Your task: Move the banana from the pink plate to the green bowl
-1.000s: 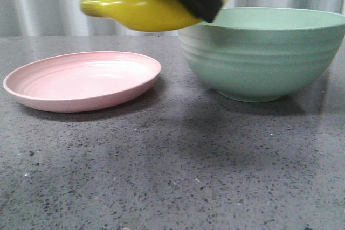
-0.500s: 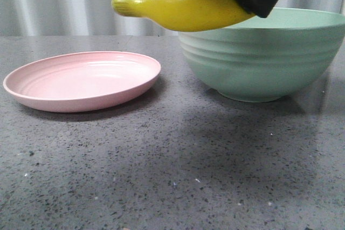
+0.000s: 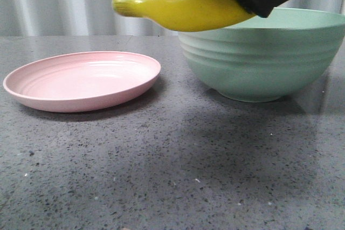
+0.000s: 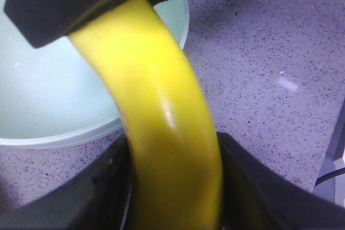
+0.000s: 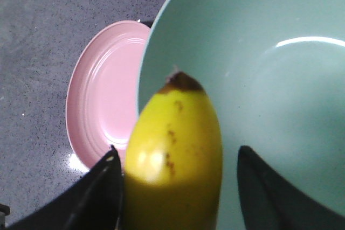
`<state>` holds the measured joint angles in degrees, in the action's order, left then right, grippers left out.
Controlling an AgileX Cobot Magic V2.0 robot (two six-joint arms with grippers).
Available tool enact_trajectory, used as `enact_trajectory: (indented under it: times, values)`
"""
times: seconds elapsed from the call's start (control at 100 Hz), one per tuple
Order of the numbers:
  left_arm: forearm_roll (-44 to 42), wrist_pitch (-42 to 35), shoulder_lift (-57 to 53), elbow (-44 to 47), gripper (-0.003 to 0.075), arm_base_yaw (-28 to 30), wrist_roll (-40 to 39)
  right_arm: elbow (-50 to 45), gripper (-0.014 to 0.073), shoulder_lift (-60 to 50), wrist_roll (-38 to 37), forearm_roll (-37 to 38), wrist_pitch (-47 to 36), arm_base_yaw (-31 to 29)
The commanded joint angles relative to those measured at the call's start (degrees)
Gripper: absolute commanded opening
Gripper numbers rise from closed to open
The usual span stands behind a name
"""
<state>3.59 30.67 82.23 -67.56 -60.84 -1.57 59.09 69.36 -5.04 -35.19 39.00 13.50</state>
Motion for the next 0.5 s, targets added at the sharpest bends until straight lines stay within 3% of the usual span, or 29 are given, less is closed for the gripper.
enact_trajectory:
  times: [0.0,0.1,0.22,0.37,0.49]
  values:
    - [0.6,-4.4,-2.1,-2.1,0.0272,-0.5,0.0,2.0,0.0279,-1.0,0.7,-1.7,-2.8,0.1]
    - [0.6,-4.4,-2.1,-2.1,0.0278,-0.5,0.0,2.0,0.0169,-1.0,0.7,-1.7,-2.8,0.1]
    - [0.6,-4.4,-2.1,-2.1,0.0312,-0.5,0.0,2.0,0.0099,-1.0,0.7,-1.7,-2.8,0.1]
    - [0.6,-4.0,-2.1,-2.1,0.0426,-0.5,0.7,2.0,0.0091,-1.0,0.7,-1.7,-2.8,0.1]
    - [0.4,-3.4,-2.3,-2.1,0.0452,-0.3,1.0,2.0,0.0091,-1.0,0.7,-1.7,-2.8,0.1]
